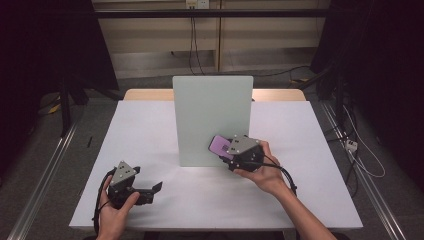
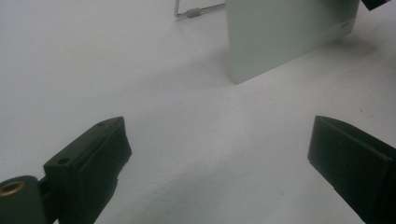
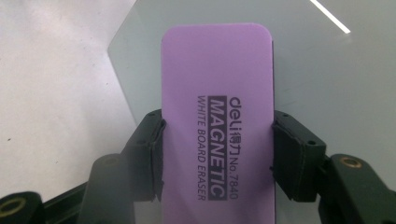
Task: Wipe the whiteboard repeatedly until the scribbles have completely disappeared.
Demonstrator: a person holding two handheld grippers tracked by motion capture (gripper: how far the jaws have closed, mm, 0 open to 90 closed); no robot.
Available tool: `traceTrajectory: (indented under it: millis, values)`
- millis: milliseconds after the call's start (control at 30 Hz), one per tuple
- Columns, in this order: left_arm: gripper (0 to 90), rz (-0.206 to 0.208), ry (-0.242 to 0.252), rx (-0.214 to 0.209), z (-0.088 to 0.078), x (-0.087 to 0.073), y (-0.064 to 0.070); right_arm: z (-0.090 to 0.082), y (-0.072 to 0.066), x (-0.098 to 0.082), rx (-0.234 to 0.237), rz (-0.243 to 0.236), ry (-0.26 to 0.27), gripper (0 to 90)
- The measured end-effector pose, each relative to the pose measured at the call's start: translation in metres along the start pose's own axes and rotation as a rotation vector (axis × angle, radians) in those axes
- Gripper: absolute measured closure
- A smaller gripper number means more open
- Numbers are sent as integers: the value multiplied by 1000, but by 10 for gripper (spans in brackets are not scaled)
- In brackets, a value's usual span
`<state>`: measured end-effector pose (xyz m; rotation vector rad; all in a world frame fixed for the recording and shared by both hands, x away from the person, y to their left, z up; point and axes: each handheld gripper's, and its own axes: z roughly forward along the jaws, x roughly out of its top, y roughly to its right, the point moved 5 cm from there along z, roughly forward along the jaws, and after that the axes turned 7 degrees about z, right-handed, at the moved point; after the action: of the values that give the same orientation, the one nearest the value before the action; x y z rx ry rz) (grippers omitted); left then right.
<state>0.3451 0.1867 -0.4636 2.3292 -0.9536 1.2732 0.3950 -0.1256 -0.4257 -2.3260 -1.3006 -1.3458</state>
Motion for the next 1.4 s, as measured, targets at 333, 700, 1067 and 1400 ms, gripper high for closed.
traceTrajectory:
  millis: [333,700,1067,1400]
  values:
    - [52,0,0,-3,0,0,0,-23,32,26,-79,40,73,417]
    - [52,0,-1,-6,0,0,1,-26,37,33,-114,59,107,417]
    - [52,1,-1,-6,0,0,1,-9,15,21,-76,22,68,417]
    - [52,-3,4,-3,0,0,0,-15,25,30,-82,28,77,416]
